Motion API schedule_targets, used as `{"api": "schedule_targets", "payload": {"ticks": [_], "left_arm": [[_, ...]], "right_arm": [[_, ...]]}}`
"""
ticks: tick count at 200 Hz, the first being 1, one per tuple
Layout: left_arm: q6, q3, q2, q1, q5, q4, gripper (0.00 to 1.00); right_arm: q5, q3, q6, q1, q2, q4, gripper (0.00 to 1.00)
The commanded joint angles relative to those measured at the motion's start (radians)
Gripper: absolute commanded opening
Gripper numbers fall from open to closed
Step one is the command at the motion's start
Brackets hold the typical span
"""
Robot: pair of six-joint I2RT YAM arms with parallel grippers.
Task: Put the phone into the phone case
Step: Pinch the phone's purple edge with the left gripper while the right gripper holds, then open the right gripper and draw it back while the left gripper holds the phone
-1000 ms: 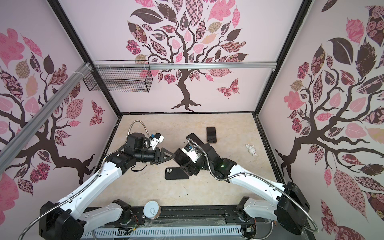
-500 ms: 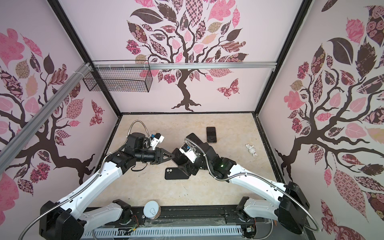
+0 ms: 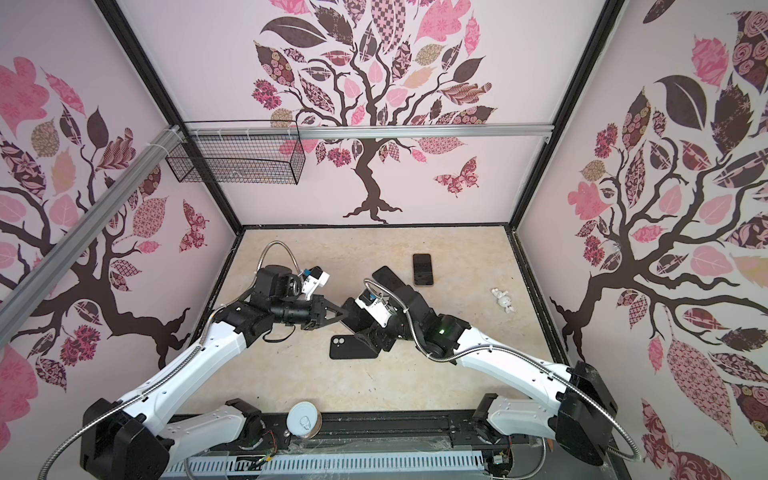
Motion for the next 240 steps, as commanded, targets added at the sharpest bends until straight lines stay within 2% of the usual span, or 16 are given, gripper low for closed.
{"api": "schedule_targets", "payload": {"ticks": [1, 24, 46, 107, 156, 173, 209, 224, 240], "left_arm": [[0.006, 0.024, -0.002, 0.003, 0.008, 0.035, 0.02], [0.000, 0.026, -0.001, 0.003, 0.006, 0.046, 0.00], [0.001, 0.018, -0.007, 0.003, -0.012, 0.056, 0.00], [0.031, -0.010, -0.065, 0.003, -0.152, 0.060, 0.00], [0.048, -0.027, -0.173, 0.007, -0.349, 0.004, 0.00], [0.050, -0.034, -0.216, 0.009, -0.395, -0.002, 0.00], [0.016, -0.061, -0.314, 0.011, -0.551, -0.002, 0.00], [-0.002, -0.076, -0.351, 0.012, -0.583, 0.007, 0.00], [-0.013, -0.088, -0.381, 0.012, -0.590, 0.021, 0.00]], "right_arm": [[0.013, 0.055, -0.003, 0.004, 0.001, 0.042, 0.50], [0.064, 0.028, 0.010, 0.004, -0.027, 0.051, 0.82], [0.133, -0.010, 0.034, 0.004, -0.079, 0.052, 0.99], [0.359, -0.019, 0.157, -0.006, -0.123, -0.100, 1.00], [0.423, -0.090, 0.335, -0.075, -0.147, -0.106, 1.00], [0.377, -0.110, 0.398, -0.117, -0.177, -0.096, 1.00], [0.100, -0.183, 0.545, -0.261, -0.198, -0.022, 0.99], [0.057, -0.198, 0.565, -0.268, -0.179, 0.013, 0.99], [-0.038, -0.229, 0.590, -0.268, -0.171, 0.100, 0.99]]}}
